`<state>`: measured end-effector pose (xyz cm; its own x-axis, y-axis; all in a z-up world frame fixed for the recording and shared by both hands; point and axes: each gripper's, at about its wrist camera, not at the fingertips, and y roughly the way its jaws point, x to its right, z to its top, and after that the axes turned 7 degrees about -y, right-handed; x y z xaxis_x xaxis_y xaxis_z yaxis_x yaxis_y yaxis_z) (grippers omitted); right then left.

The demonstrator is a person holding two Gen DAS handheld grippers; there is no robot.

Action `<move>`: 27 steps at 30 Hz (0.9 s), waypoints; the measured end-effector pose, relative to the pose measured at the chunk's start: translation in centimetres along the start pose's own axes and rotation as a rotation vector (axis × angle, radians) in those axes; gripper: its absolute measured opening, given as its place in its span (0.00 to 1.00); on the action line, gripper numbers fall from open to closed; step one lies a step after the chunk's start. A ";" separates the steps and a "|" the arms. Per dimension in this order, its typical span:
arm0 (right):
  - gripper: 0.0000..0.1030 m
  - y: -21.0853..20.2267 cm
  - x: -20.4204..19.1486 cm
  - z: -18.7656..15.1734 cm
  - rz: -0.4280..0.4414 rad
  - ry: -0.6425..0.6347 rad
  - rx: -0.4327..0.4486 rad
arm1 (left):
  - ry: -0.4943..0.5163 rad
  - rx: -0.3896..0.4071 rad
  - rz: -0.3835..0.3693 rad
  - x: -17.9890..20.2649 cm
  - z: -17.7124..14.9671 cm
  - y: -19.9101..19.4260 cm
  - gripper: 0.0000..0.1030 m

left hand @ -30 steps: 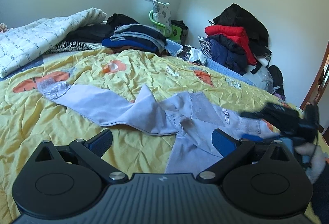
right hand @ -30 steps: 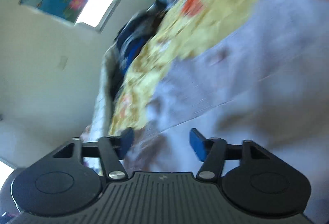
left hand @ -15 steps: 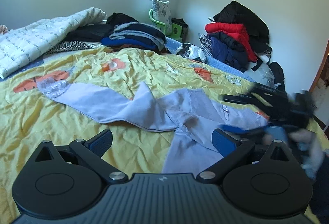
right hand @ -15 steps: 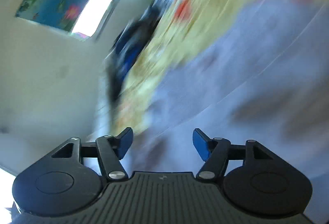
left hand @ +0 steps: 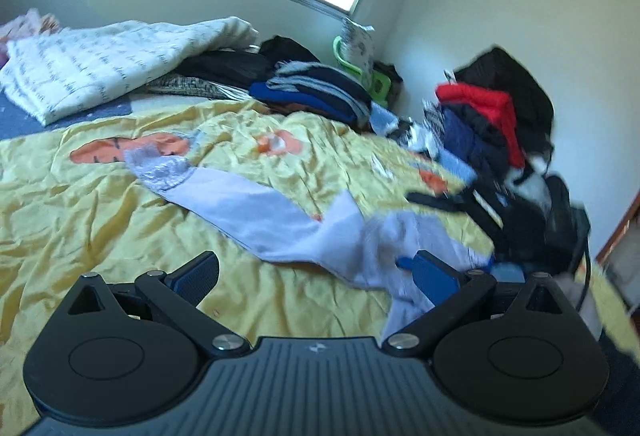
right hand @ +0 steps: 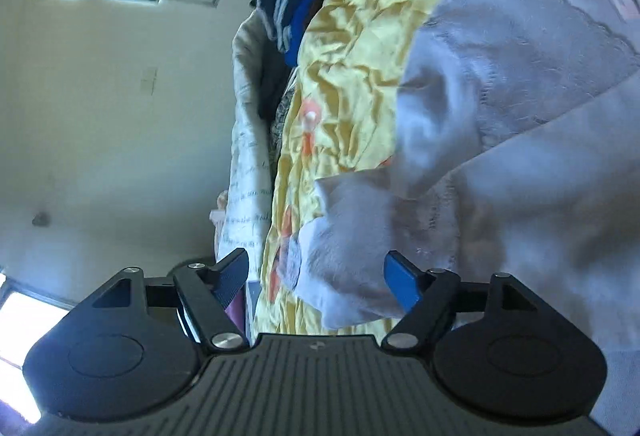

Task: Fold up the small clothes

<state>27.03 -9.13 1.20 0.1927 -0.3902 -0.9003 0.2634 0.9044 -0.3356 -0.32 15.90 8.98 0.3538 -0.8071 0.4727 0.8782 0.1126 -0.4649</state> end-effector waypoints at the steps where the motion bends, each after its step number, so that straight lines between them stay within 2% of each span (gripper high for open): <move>1: 0.72 0.1 0.1 0.1 -0.006 0.010 0.005 | -0.018 0.006 -0.006 -0.5 0.5 0.1 1.00; 5: 0.72 0.2 -0.2 -0.5 0.009 0.019 -0.002 | -0.119 0.055 -0.026 -3.9 3.2 1.5 1.00; 7: 0.72 -0.4 0.2 -1.1 0.016 0.009 0.001 | -0.236 0.047 -0.037 -6.6 5.2 3.3 1.00; 9: 0.72 -1.3 0.4 -1.7 0.009 -0.025 0.000 | -0.410 0.021 -0.071 -9.9 6.9 5.8 1.00; 10: 0.72 -2.0 0.5 -2.2 0.000 -0.043 -0.001 | -0.499 0.013 -0.067 -11.7 7.5 7.3 1.00; 12: 0.72 -3.1 0.8 -3.2 -0.042 -0.080 -0.004 | -0.584 0.011 -0.014 -14.1 8.6 9.7 1.00; 14: 0.72 -4.0 1.1 -4.4 -0.074 -0.123 -0.018 | -0.598 0.022 0.065 -15.6 9.6 11.8 1.00; 16: 0.70 -4.8 0.7 -5.9 -0.132 -0.220 -0.026 | -0.611 0.008 0.132 -16.6 10.2 13.7 1.00; 19: 0.68 -5.1 0.2 -7.9 -0.176 -0.338 -0.041 | -0.652 -0.016 0.128 -17.9 10.6 15.5 1.00; 22: 0.69 -4.9 0.2 -8.8 -0.178 -0.372 -0.053 | -0.673 -0.046 0.095 -18.5 10.6 17.0 1.00; 24: 0.69 -4.8 0.2 -9.0 -0.173 -0.380 -0.052 | -0.667 -0.044 0.100 -18.7 10.5 17.7 0.97; 25: 0.69 -5.0 0.2 -9.0 -0.168 -0.375 -0.050 | -0.663 -0.048 0.114 -18.8 10.5 17.9 0.89; 27: 0.69 -5.0 0.4 -8.9 -0.154 -0.363 -0.053 | -0.667 -0.068 0.123 -19.1 10.5 18.7 0.66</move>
<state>17.34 -12.28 0.07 0.4792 -0.5488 -0.6850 0.2677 0.8346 -0.4814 12.68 39.46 -0.87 0.5913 -0.2585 0.7639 0.8047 0.1265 -0.5800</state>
